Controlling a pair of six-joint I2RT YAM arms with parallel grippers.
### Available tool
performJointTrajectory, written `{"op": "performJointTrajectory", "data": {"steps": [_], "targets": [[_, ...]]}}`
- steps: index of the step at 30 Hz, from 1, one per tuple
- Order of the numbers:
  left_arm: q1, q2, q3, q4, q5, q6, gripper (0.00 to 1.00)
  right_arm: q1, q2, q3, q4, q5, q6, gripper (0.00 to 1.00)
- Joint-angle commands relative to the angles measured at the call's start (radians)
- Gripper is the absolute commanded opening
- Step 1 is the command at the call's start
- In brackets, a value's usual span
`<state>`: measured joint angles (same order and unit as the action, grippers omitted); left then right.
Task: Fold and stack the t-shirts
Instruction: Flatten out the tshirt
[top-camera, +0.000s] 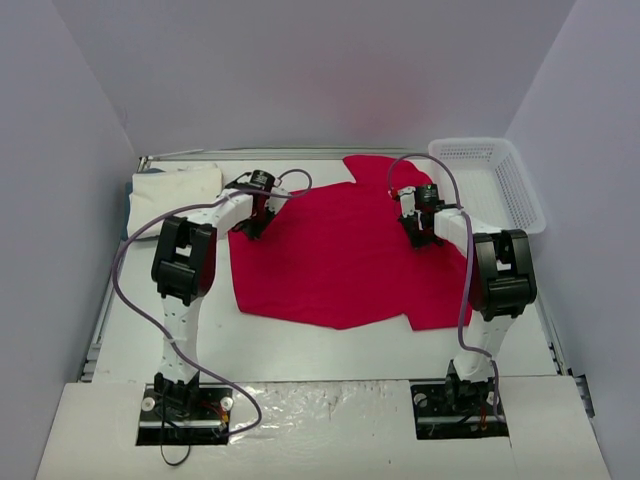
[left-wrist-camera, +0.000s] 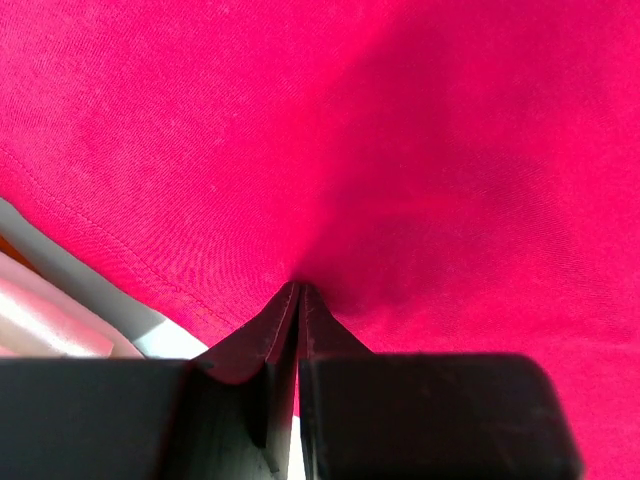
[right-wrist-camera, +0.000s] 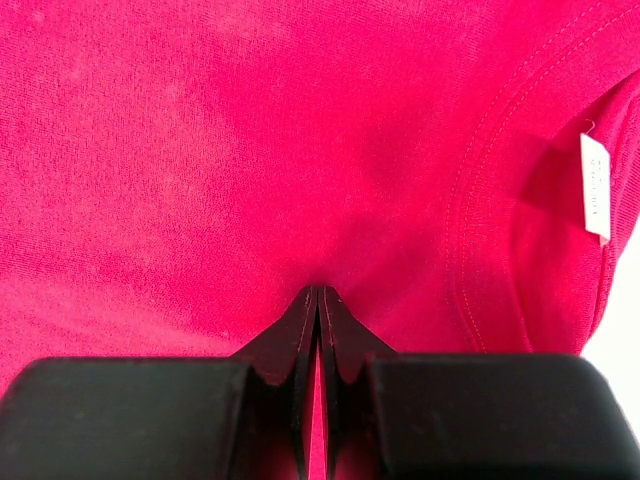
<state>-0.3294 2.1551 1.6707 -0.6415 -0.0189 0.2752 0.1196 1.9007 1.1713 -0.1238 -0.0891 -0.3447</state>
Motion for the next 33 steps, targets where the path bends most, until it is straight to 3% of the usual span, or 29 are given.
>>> {"op": "performJointTrajectory", "data": {"steps": [1, 10, 24, 33], "targets": [[0.004, 0.045, 0.020, -0.083, 0.056, -0.025, 0.02, -0.001, 0.113, -0.073, -0.135, 0.008, -0.007, 0.00], [0.035, 0.176, 0.256, -0.182, -0.038, -0.031, 0.02, 0.002, 0.098, -0.050, -0.163, -0.004, 0.000, 0.00], [0.078, 0.488, 0.878, -0.383, -0.136, -0.004, 0.02, 0.052, 0.179, 0.103, -0.232, 0.006, 0.004, 0.00], [0.078, 0.512, 0.880, -0.311, -0.148, 0.009, 0.02, 0.109, 0.284, 0.258, -0.264, -0.008, 0.024, 0.00]]}}
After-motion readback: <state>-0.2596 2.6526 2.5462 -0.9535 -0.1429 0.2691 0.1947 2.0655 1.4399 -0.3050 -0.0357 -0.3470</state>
